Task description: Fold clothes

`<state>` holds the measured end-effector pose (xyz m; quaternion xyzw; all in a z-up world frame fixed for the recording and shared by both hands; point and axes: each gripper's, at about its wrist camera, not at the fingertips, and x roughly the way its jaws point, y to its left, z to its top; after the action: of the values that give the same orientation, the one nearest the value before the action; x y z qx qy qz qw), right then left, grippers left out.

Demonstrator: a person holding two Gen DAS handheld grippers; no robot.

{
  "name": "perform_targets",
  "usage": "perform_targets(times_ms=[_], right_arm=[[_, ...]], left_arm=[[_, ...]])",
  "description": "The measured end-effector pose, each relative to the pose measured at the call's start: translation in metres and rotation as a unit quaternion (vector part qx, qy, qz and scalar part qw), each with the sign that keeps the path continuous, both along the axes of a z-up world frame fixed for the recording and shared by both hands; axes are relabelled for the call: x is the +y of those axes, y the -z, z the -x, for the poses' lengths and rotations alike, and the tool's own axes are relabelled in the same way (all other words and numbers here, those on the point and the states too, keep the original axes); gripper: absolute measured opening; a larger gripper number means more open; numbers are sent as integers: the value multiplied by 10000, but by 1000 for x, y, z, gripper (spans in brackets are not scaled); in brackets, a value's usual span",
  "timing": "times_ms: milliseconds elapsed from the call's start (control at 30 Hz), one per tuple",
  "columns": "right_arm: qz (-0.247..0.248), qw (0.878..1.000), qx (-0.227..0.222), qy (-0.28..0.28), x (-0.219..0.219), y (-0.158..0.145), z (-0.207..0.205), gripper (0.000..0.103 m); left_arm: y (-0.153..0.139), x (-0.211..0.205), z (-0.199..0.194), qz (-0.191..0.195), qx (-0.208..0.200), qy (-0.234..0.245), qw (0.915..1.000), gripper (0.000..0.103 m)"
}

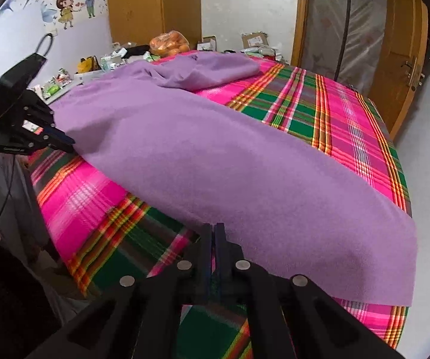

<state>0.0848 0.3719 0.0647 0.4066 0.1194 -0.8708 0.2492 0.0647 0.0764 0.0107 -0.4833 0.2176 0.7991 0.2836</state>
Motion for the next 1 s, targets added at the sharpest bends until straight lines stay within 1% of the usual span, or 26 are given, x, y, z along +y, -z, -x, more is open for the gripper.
perform_targets(times_ms=[100, 200, 233, 333, 400, 433, 467, 533, 633, 667, 700, 767, 800, 833, 867, 900, 1000], right_arm=[[-9, 10000, -3, -47, 3, -4, -8, 1], [-50, 9999, -99, -109, 3, -2, -13, 0], [-74, 9998, -131, -120, 3, 0, -14, 0], [-99, 9998, -168, -23, 4, 6, -14, 0], [-73, 9999, -87, 87, 4, 5, -13, 2], [-63, 9999, -45, 140, 4, 4, -13, 7], [-167, 9998, 48, 95, 0, 4, -14, 19], [-315, 9994, 100, -36, -6, 5, -15, 32], [-437, 9987, 101, -255, -16, 10, -9, 33], [-414, 9987, 104, -295, -17, 10, -6, 33], [-378, 9987, 82, -317, -18, 11, -2, 33], [-301, 9989, 38, -356, -17, 12, 3, 33], [-271, 9989, 24, -391, -17, 12, 4, 33], [-251, 9988, 22, -423, -17, 12, 5, 27], [-239, 9988, 24, -428, -17, 12, 5, 13], [-230, 9988, 25, -423, -17, 12, 5, 8], [-157, 9991, 14, -400, -15, 12, 5, 4]], left_arm=[[-8, -7, -1, -246, -58, 13, 9997, 2], [-11, -12, -2, -388, -154, 39, 9991, 1], [-11, -13, -3, -415, -176, 45, 9990, 0], [-10, -12, -4, -404, -140, 35, 9991, 0], [-9, -11, -5, -397, -115, 28, 9991, 0], [-9, -11, -5, -394, -103, 24, 9992, 0], [-8, -10, -5, -390, -91, 21, 9992, 0], [-8, -9, -6, -383, -66, 14, 9992, 0], [-6, -8, -7, -372, -30, 4, 9993, 3], [-6, -8, -7, -352, -8, 3, 9994, 8], [-4, -7, -7, -299, 26, 13, 9995, 16], [-1, -4, -7, -201, 55, 56, 9998, 21], [2, -3, -6, -145, 43, 85, 9998, 22], [5, -2, -6, -101, 28, 109, 9999, 22], [6, -3, -4, -85, 19, 121, 9999, 23], [7, -2, -3, -74, 33, 141, 9999, 23], [8, 0, -2, -49, 72, 260, 9996, 23]])
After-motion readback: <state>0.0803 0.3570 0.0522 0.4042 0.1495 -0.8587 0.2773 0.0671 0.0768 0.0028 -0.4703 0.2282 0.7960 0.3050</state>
